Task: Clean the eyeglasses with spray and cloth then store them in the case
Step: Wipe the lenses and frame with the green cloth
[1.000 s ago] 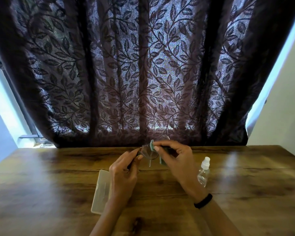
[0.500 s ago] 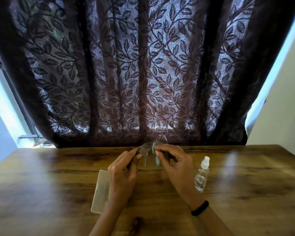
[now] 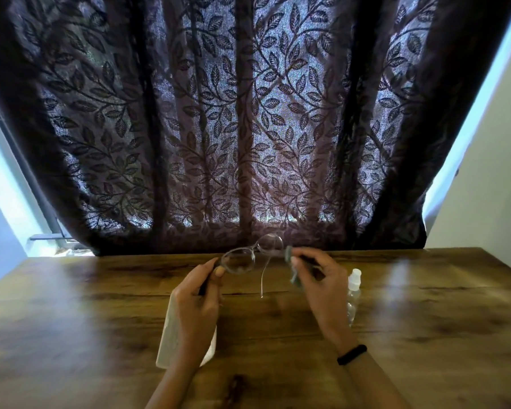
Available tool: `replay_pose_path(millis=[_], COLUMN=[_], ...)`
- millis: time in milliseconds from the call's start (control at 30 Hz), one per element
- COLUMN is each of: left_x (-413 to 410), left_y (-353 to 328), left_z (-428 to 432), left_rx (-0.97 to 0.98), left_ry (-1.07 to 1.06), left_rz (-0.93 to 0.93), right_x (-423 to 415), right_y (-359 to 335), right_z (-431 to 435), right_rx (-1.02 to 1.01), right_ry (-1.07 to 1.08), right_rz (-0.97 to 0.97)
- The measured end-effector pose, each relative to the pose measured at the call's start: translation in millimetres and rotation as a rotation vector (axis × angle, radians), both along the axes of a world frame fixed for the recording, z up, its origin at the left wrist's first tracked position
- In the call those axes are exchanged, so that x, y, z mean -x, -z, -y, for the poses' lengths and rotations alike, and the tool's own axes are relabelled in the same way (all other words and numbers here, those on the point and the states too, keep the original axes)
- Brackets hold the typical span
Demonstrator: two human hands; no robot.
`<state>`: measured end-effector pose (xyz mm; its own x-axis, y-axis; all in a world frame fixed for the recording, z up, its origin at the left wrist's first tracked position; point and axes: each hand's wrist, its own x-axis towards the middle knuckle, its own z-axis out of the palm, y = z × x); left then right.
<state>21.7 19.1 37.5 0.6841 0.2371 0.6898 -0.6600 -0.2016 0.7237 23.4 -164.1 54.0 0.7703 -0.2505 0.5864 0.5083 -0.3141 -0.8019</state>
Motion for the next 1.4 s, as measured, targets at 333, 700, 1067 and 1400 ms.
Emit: replay_pose_path(millis=[333, 700, 1067, 1400], left_x=[3, 2, -3, -7], left_y=[1, -2, 0, 21], left_z=[0, 0, 9, -15], left_rx=[0.155, 0.444, 0.576, 0.236], left_ry=[0.124, 0.330, 0.233, 0.212], left_rz=[-0.187, -0.385, -0.352, -0.486], right_x=[-14, -18, -13, -11], right_y=[-15, -12, 26, 21], right_z=[1, -1, -16, -8], right_rx=[-0.290, -0.364, -0.388, -0.437], right_ry=[-0.187, -0.295, -0.214, -0.118], right_rz=[-0.113, -0.219, -0.320, -0.268])
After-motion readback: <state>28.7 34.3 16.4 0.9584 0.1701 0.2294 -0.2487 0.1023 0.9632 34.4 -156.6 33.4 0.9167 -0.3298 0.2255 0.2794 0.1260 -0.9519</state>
